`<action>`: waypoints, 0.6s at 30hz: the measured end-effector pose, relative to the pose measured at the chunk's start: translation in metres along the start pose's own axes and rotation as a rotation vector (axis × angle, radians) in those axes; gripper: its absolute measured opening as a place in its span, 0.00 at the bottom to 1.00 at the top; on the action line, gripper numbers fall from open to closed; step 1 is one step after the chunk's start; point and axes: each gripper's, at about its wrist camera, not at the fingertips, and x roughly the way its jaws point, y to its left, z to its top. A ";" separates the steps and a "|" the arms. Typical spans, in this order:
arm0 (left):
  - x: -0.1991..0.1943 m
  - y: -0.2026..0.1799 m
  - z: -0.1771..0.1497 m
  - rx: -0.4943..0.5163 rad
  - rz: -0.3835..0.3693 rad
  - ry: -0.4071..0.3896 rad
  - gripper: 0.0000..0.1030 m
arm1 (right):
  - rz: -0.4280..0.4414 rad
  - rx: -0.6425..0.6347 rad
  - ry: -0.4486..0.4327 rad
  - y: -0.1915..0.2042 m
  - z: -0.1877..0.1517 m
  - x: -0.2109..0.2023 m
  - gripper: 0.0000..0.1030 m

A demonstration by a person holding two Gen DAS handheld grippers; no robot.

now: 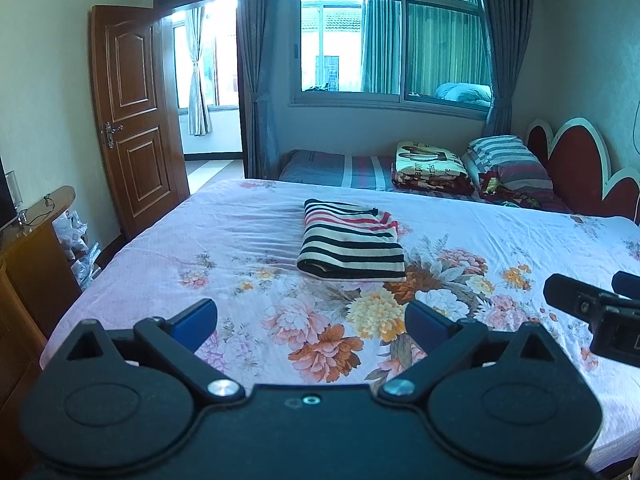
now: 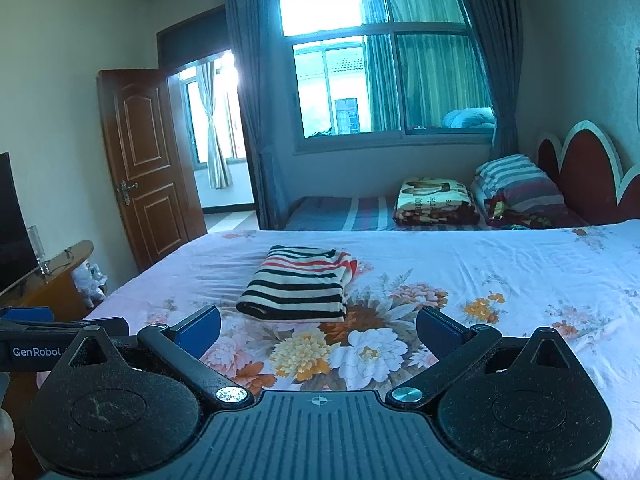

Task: Fold small clothes

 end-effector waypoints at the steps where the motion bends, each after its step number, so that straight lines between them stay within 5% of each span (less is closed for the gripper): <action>1: 0.000 0.000 0.000 0.000 -0.001 0.001 0.97 | 0.000 0.001 -0.001 0.000 0.000 0.000 1.00; 18: 0.003 0.007 0.000 0.003 0.000 0.008 0.97 | 0.005 0.000 0.014 0.003 -0.001 0.002 1.00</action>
